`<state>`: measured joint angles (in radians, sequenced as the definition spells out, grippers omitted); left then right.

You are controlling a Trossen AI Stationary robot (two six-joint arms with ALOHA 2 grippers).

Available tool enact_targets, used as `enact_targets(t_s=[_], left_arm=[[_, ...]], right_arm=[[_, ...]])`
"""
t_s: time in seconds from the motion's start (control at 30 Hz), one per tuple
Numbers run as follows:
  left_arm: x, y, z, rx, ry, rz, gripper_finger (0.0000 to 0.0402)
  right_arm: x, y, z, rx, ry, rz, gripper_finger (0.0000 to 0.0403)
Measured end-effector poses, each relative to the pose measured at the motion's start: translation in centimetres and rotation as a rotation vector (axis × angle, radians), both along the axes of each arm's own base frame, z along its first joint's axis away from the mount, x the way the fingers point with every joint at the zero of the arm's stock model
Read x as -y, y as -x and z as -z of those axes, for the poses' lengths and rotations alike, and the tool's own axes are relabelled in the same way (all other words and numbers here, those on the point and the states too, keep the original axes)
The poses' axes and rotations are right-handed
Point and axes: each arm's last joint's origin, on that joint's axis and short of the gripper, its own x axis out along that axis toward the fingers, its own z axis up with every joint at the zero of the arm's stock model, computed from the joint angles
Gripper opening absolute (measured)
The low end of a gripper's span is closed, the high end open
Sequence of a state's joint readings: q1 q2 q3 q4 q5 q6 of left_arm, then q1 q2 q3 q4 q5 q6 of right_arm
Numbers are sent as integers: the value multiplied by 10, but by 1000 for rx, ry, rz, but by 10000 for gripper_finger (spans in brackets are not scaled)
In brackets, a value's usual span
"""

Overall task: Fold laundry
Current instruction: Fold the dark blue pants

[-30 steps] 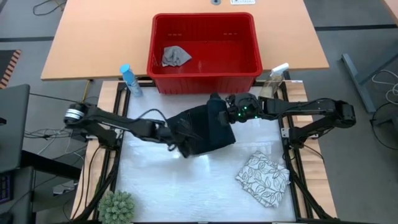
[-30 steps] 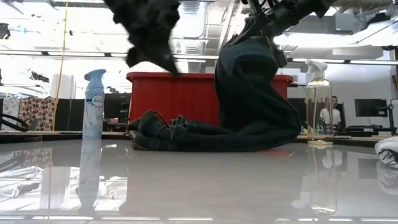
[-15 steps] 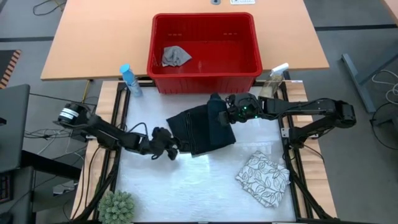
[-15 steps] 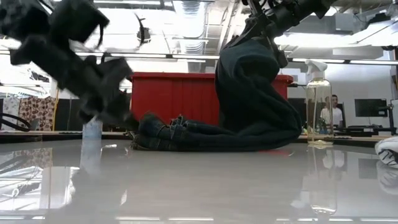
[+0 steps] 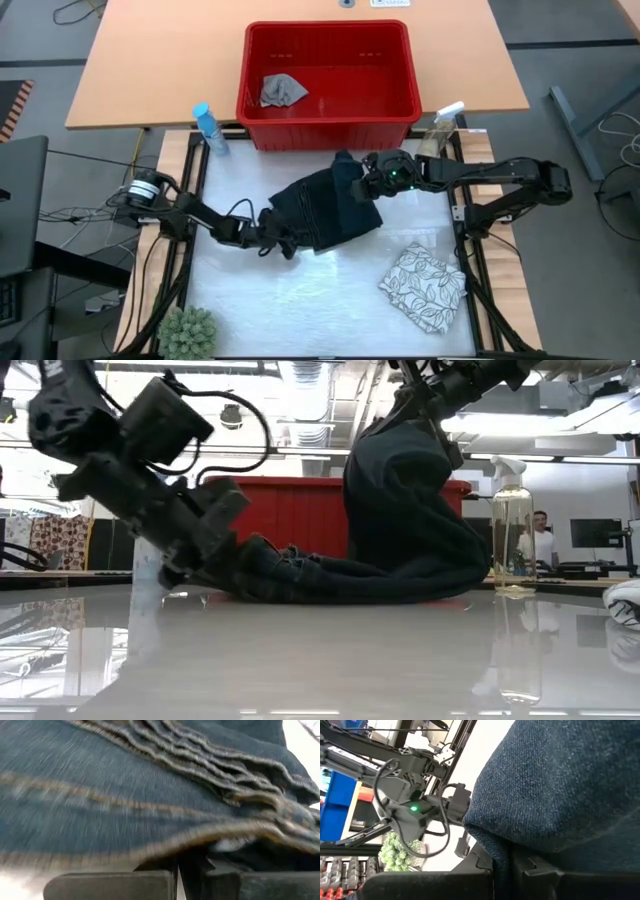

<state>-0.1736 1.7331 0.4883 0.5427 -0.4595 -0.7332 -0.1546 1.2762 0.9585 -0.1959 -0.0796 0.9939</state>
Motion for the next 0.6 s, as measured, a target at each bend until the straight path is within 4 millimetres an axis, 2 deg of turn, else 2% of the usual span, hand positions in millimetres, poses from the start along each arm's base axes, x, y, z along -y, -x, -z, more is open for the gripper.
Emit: enact_targets(t_s=[0.17,0.4,0.5,0.6], left_arm=[[-3,-17,3,-19,-14,36,0],[-7,-25,0,-8,-26,50,0],[-9,-26,-1,7,-20,48,0],[-9,-26,-1,8,-25,48,0]], right_arm=[[-1,-3,-7,37,-5,-18,37],[-7,-9,-37,136,16,-103,37],[-6,-13,-31,113,11,-103,37],[-7,-26,-16,67,-12,-138,37]])
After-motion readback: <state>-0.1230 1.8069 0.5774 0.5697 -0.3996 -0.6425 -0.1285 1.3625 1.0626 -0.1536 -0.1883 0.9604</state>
